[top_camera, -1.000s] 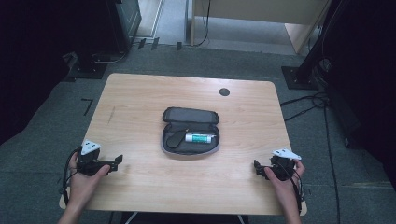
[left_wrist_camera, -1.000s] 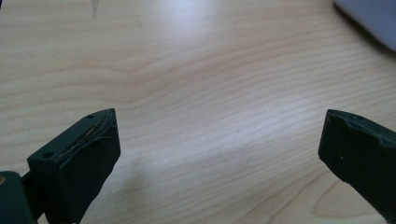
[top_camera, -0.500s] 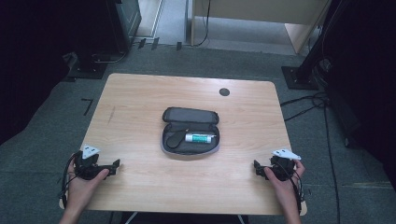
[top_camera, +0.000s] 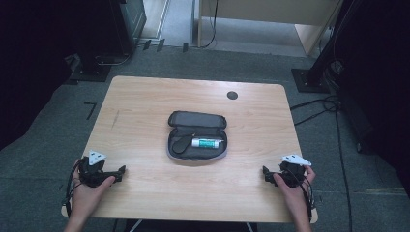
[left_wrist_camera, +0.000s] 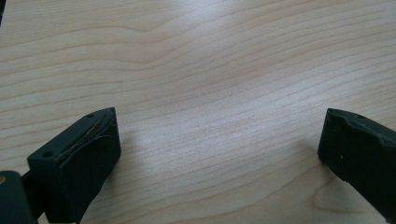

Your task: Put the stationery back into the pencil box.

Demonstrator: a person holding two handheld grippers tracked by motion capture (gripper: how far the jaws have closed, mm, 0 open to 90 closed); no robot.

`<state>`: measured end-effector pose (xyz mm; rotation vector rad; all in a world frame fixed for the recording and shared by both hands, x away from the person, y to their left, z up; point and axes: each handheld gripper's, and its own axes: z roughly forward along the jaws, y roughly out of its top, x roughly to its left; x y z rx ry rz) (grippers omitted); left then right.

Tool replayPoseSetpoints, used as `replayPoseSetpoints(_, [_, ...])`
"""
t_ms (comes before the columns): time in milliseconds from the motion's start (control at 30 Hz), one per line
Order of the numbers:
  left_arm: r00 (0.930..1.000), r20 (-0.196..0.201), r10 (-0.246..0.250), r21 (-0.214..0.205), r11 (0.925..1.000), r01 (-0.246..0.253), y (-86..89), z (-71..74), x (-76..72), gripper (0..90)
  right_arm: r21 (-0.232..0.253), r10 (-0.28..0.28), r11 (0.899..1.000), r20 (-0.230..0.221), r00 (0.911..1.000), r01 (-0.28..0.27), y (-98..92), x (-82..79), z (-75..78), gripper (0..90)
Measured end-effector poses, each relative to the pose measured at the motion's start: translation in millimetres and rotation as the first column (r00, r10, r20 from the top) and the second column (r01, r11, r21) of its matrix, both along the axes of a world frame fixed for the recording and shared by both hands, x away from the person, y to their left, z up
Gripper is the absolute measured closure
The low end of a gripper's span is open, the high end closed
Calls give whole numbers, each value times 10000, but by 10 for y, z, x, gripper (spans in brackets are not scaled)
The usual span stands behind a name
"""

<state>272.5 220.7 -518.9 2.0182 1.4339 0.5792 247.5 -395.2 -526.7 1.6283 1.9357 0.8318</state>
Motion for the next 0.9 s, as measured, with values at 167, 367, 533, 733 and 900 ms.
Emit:
replayPoseSetpoints(167, [10000,20,35,-33,10000,-35,-7,-2,4,0,6,6,10000,-4,10000,-6,1,0,0,0])
replayPoseSetpoints(367, [10000,14,32,-33,10000,-32,-6,-2,4,0,3,14,10000,-5,10000,-14,0,1,0,0])
replayPoseSetpoints(533, [10000,17,34,-33,10000,-34,-7,-2,4,0,1,17,10000,-4,10000,-17,-1,1,0,0])
replayPoseSetpoints(733, [10000,15,33,-33,10000,-33,-6,-2,4,0,2,15,10000,-4,10000,-15,0,0,0,0])
replayPoseSetpoints(900, [9999,-7,158,-10,9999,-158,-10,0,10,0,4,16,10000,-4,10000,-16,-1,1,0,0])
